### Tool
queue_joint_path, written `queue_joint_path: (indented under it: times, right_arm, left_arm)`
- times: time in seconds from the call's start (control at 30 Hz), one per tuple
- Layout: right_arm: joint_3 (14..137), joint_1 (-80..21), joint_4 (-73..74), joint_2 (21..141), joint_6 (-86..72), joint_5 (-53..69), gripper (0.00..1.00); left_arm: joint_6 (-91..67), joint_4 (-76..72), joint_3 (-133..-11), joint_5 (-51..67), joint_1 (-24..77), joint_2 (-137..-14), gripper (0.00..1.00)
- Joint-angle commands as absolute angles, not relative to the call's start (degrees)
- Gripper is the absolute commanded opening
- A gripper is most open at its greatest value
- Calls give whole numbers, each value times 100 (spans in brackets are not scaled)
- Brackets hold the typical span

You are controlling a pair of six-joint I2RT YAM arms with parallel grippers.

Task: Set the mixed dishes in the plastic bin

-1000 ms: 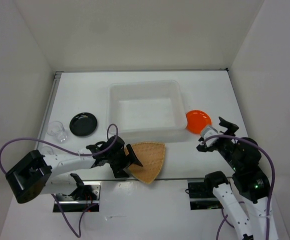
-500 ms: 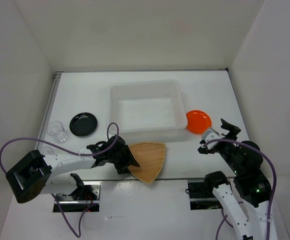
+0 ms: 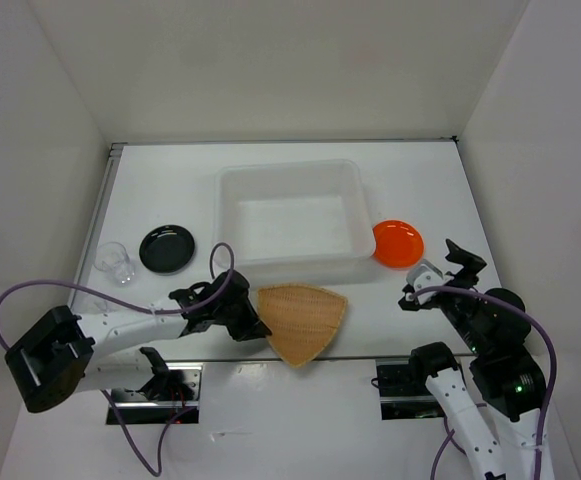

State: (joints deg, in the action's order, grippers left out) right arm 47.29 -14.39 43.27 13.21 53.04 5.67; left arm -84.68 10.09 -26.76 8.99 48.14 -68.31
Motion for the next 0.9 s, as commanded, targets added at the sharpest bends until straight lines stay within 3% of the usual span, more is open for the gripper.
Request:
queue_joint_path:
  times: [0.0,0.1,0.37,0.53,0.73,0.87]
  right_arm:
    - [4746,-1477,4395,1274,5317,431,98]
    - [4746,-1477,4395,1274,4968,378,98]
    - [4677,-1477,4264,1416,3455,-8,98]
    - [4535,-1477,4070,941,3340,-78,98]
    - [4369,-1477,3771,729,2910,-570,98]
    - [4062,-1477,3237,388,2743,-800,98]
  left_arm:
    - [-8613,1160,-2707,729,4816,-6566,0]
    - [-8613,1546,-2812,677,4816,-6127,0]
    - [-9149,3146,-3498,649,4816,-3229,0]
    - [-9220,3094,-3612,1361,4816,-2734,0]
    - [-8632,3173,-5007,994,4764,-3549,0]
    - [-7947,3033,-6203,564,4535,-5209,0]
